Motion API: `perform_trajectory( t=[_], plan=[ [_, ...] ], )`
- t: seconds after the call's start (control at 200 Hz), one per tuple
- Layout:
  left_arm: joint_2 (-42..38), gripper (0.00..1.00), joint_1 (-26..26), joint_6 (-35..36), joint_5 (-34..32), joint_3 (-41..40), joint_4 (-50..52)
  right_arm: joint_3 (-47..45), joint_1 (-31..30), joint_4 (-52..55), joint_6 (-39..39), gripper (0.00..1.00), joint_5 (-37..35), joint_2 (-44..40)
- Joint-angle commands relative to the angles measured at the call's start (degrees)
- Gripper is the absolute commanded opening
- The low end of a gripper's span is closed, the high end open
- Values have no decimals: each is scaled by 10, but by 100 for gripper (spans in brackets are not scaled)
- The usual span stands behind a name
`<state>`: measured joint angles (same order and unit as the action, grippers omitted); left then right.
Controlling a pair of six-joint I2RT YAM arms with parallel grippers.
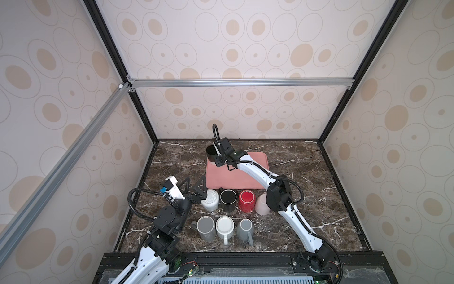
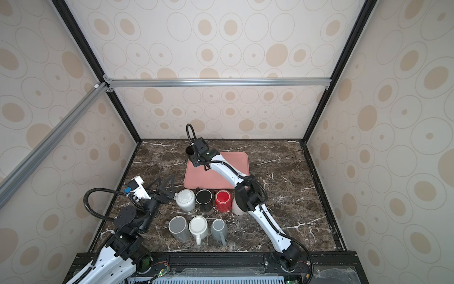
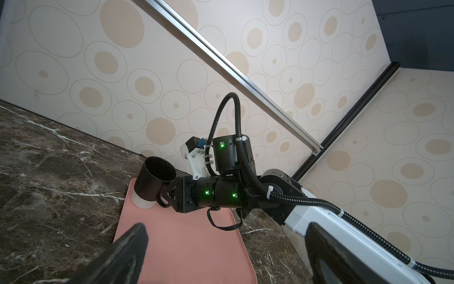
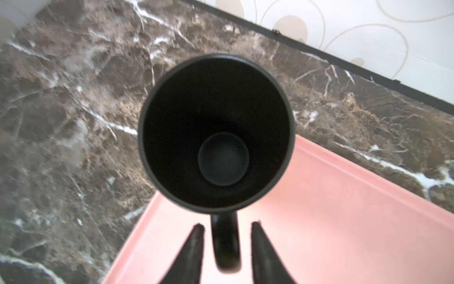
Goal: Turn the mug right side up
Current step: Place the mug on the tray.
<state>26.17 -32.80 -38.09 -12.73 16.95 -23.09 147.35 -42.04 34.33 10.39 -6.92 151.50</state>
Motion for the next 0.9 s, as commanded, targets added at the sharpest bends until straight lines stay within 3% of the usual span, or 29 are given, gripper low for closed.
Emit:
perform_trajectory(
  t=[0.0,0.165,0.485,0.765,0.89],
  plan=[
    [-5,99,2,10,-1,6,-1,-17,-2,-28,3,47,1,-23],
    [-9,99,1,10,-2,8,1,-138,-2,-126,-1,62,-6,-106],
    [10,100,2,15,7,28,-2,-313,-1,-215,8,68,21,-288],
    [36,99,2,16,26,48,-3,-646,-15,-269,56,73,22,-555],
    [40,99,2,18,33,53,-4,-772,-30,-243,68,74,0,-669]
  ],
)
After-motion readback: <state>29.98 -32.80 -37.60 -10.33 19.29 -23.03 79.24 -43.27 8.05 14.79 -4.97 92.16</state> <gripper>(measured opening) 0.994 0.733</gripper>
